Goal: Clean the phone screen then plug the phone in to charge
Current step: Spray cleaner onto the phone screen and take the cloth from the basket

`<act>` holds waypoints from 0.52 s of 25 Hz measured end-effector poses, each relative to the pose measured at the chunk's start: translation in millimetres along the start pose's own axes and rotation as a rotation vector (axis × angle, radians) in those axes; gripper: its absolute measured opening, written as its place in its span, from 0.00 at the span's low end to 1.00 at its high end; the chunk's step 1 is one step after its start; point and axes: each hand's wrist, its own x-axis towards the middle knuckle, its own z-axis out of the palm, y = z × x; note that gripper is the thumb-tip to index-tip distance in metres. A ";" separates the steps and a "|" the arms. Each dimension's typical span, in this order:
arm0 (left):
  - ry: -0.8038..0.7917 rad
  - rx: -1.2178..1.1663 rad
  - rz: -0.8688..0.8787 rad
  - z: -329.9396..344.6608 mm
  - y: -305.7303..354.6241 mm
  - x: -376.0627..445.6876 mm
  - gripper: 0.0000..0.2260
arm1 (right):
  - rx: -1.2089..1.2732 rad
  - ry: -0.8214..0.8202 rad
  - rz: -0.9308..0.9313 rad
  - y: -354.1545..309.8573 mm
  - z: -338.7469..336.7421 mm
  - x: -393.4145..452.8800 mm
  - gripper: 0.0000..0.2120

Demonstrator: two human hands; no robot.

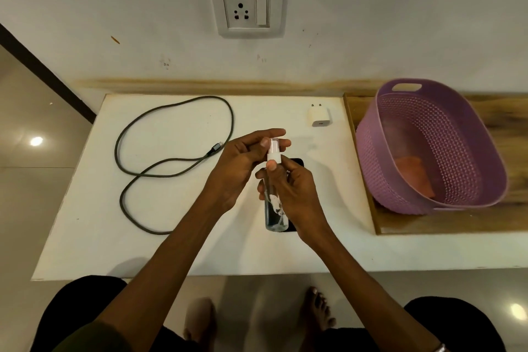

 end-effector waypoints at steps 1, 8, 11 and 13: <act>0.026 -0.010 0.010 0.2 1.0 -0.2 0.15 | -0.008 0.012 -0.012 0.0 1.3 -0.2 0.15; 0.068 -0.071 -0.064 -2.3 -1.2 -1.0 0.12 | -0.036 -0.022 -0.023 0.0 2.3 -1.5 0.12; -0.006 -0.023 -0.037 -3.2 2.7 -1.8 0.13 | -0.041 0.022 -0.027 1.1 3.4 0.9 0.14; 0.046 -0.031 0.006 -2.1 5.9 -2.6 0.16 | -0.064 0.030 -0.059 0.0 5.1 1.1 0.14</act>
